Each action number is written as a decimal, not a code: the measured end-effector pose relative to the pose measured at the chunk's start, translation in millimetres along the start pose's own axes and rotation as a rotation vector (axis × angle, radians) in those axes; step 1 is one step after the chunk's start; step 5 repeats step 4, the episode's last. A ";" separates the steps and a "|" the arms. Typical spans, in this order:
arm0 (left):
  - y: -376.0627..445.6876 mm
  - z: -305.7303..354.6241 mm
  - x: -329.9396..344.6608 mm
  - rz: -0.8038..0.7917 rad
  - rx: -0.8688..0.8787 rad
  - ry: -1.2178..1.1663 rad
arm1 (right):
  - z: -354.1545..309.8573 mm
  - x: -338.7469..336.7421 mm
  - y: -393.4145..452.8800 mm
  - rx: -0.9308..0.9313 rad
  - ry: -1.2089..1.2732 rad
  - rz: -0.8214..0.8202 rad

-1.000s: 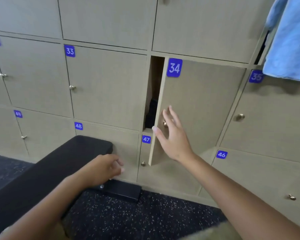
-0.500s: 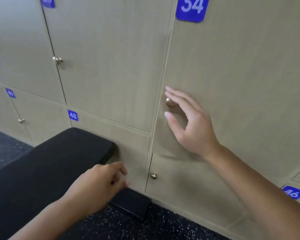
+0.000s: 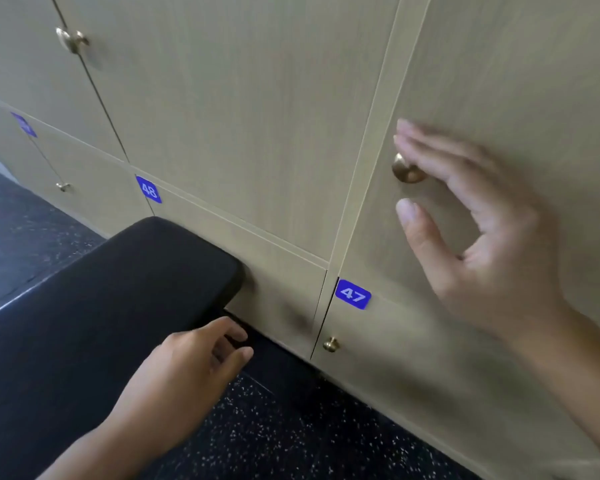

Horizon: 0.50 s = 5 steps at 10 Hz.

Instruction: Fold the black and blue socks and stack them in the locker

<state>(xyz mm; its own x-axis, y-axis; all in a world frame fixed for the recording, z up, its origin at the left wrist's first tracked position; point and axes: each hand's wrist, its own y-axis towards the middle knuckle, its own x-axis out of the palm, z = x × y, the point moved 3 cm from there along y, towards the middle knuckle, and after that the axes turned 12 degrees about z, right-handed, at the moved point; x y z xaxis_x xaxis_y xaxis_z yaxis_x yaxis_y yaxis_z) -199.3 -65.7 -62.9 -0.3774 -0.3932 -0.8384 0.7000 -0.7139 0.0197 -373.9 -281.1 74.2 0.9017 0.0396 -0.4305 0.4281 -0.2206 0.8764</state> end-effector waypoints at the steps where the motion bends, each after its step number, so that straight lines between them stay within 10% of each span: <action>1: -8.2 1.7 -5.3 -0.032 -0.086 -0.032 | 5.4 -5.8 10.2 0.091 0.034 -0.081; 5: -10.0 70.9 -91.0 -0.175 -0.144 -0.049 | -18.5 -41.7 60.9 0.482 0.095 -0.262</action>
